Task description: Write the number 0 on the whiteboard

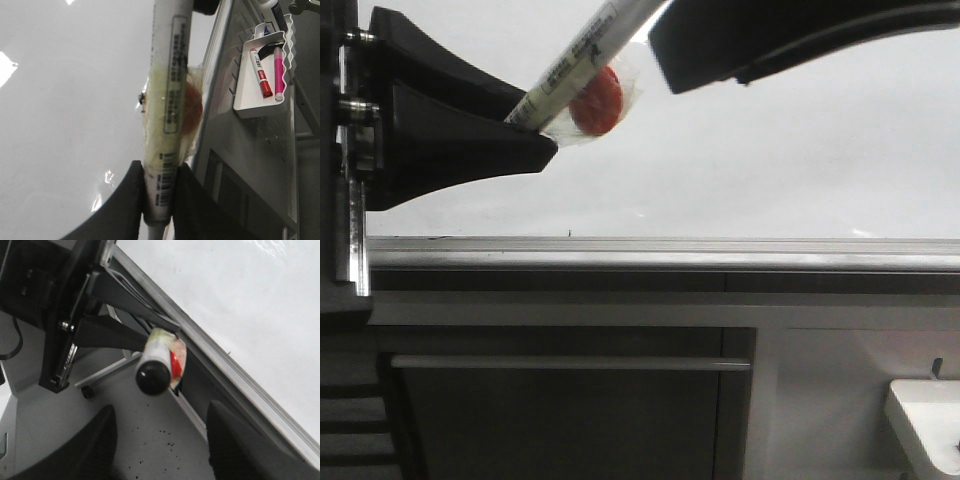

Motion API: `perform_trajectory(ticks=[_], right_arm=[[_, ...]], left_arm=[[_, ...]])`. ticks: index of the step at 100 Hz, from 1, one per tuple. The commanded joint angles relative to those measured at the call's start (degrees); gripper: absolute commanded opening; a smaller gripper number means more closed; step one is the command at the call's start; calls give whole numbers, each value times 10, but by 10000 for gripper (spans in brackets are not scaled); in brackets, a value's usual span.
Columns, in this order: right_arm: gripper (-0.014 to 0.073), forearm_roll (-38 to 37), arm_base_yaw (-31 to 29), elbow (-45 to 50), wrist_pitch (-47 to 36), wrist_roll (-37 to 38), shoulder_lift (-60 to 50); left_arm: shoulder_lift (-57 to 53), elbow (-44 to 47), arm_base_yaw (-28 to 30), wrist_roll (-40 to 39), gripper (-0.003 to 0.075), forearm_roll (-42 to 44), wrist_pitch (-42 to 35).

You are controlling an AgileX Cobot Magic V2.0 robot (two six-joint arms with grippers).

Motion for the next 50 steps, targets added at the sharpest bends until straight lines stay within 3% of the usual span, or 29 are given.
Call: perform_trajectory(ticks=[1,50], right_arm=[[361,1,7,-30,-54,-8,12],[360,-4,35,-43,-95,-10,42]], left_arm=[[-12,-13,-3,-3,-20,-14,-41],[-9,-13,-3,-3,-20,-14,-14]])
